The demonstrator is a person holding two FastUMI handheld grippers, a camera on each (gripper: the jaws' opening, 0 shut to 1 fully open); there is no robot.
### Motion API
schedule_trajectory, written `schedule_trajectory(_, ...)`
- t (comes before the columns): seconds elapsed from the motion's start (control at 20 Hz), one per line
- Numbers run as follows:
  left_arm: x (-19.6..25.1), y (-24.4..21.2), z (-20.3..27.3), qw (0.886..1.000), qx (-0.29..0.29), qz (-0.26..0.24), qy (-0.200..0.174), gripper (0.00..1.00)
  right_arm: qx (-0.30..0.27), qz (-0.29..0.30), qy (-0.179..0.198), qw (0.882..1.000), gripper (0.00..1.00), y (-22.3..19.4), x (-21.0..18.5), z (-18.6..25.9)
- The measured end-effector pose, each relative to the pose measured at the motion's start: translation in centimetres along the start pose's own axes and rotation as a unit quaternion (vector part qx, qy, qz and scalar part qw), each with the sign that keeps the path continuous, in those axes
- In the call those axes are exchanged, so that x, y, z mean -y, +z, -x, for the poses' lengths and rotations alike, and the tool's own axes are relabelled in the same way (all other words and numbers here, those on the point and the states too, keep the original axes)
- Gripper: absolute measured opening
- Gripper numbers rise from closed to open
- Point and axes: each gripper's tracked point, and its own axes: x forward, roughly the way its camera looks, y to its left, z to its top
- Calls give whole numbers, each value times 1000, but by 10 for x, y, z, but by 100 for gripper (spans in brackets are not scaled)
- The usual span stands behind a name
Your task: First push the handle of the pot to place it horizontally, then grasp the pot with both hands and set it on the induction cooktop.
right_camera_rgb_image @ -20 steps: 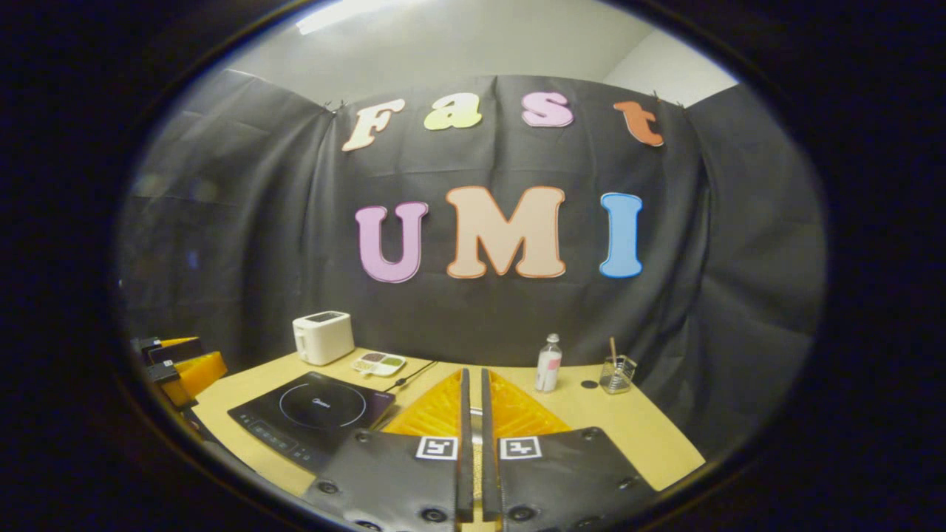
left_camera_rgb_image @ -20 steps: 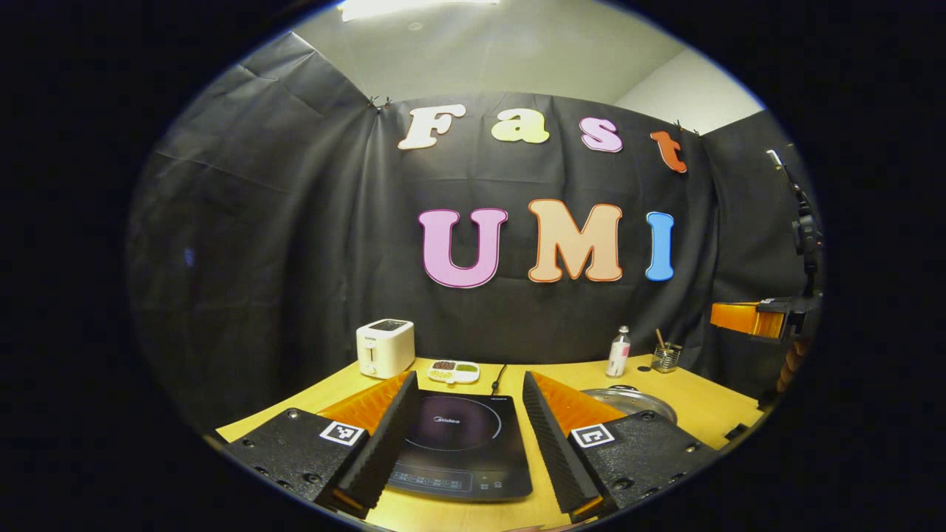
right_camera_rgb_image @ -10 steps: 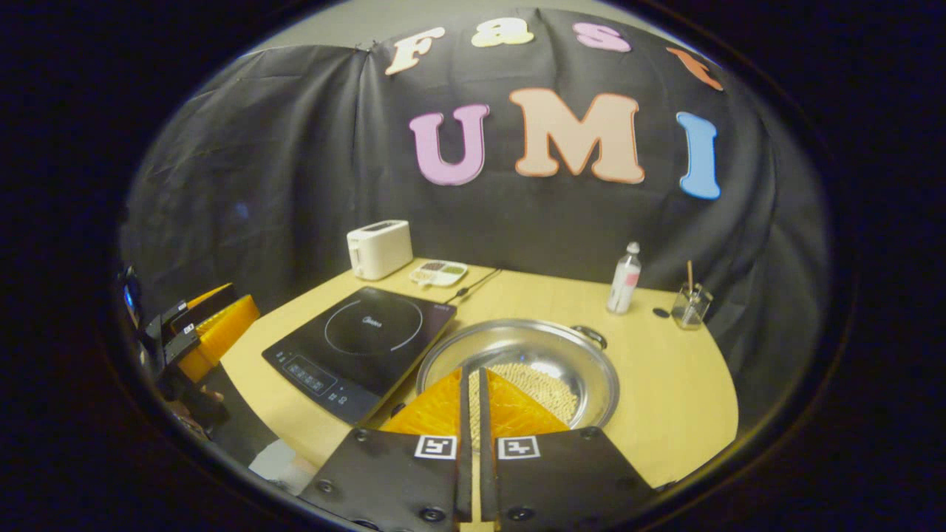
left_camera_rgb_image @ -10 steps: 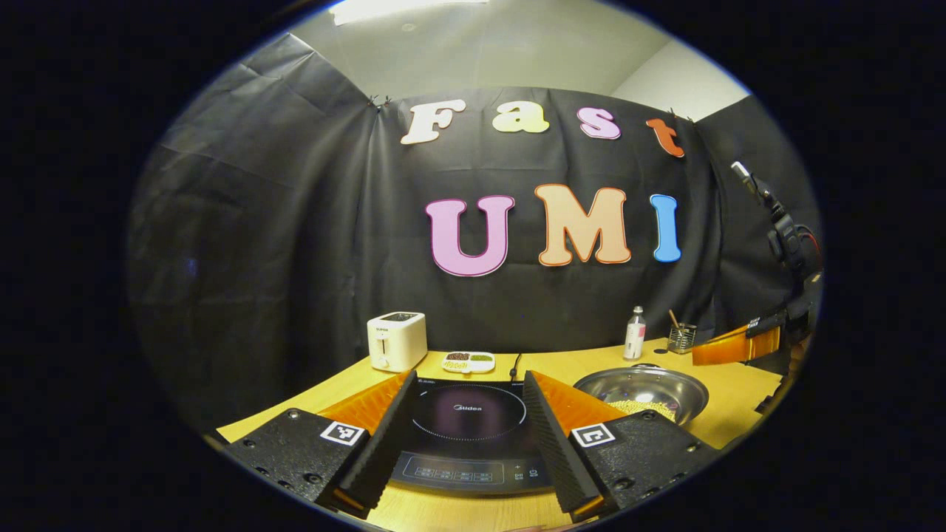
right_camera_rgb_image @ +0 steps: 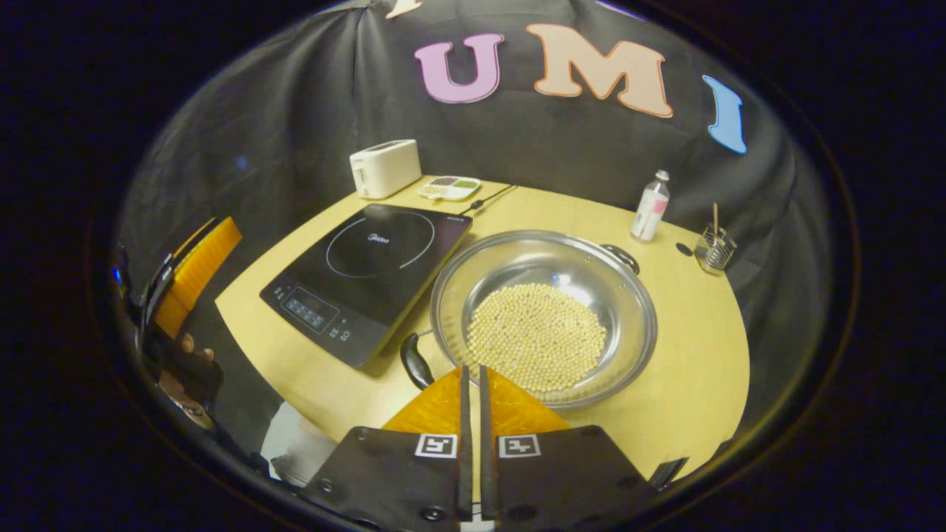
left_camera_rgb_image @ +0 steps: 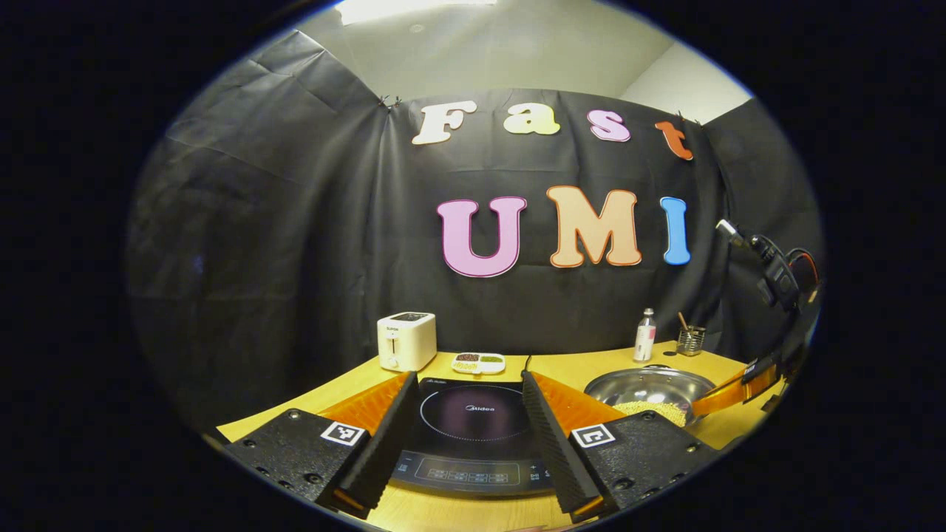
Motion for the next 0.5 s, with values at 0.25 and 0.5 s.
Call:
schedule_trajectory(0.25,-6,-7,-4,1000,-8,-4,-1,86,-34,24,-25,999,6,-21,-4,-18)
schedule_trajectory(0.5,-4,-10,-6,1000,-8,-4,-5,86,-71,33,-46,996,6,-44,-2,-33)
